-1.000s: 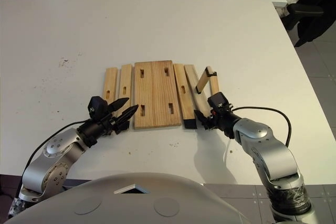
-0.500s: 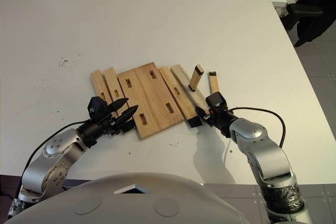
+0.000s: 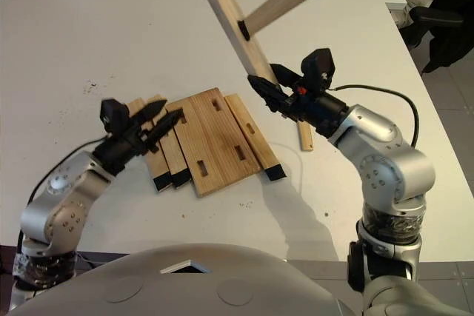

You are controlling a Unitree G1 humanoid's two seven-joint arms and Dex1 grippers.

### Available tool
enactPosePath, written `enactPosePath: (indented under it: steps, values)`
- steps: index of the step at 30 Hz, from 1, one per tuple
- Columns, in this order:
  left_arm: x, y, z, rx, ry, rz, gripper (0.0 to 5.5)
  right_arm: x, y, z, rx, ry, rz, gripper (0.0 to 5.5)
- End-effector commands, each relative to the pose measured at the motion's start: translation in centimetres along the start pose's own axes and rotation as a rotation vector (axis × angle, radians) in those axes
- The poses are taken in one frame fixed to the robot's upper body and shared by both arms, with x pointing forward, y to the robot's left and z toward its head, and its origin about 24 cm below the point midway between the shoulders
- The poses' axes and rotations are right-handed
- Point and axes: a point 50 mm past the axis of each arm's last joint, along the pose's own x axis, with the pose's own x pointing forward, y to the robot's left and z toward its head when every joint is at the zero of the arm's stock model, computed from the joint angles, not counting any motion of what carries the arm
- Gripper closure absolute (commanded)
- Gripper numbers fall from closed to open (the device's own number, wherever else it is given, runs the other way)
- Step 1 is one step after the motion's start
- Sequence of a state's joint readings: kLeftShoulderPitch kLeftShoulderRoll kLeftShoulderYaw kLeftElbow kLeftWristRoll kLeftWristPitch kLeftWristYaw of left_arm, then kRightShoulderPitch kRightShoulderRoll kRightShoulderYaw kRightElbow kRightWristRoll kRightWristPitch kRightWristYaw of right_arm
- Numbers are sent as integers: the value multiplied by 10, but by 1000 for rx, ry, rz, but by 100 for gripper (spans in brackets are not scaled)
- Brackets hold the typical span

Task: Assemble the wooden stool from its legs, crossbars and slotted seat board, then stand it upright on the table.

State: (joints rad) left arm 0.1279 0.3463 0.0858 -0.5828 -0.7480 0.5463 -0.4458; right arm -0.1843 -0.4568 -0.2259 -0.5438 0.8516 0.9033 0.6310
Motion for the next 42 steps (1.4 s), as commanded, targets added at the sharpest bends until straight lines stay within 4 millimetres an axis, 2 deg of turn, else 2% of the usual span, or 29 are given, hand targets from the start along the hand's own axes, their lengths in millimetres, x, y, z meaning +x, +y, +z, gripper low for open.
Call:
enactPosePath:
  steps: [1,4,9,13,20,28,36,42]
  values:
    - [14,-31,46,-90,-119,-403,221,-10,10,38,74,-37,410,346]
    - [19,-35,53,-87,-90,-478,216,-12,13,41,74,34,549,346]
    - [20,-46,63,-89,-75,-589,216,-9,11,38,50,103,648,346]
    - [15,-57,62,-89,-60,-659,216,-9,8,30,44,123,650,346]
    - [20,-53,74,-114,-66,-713,216,-2,-1,18,8,155,644,346]
    - [23,-54,75,-112,-25,-749,216,-2,5,7,27,167,694,346]
    - [14,-60,67,-103,25,-819,331,-3,8,4,0,186,694,346]
    - [13,-59,68,-97,17,-833,333,-6,9,-1,-26,221,696,346]
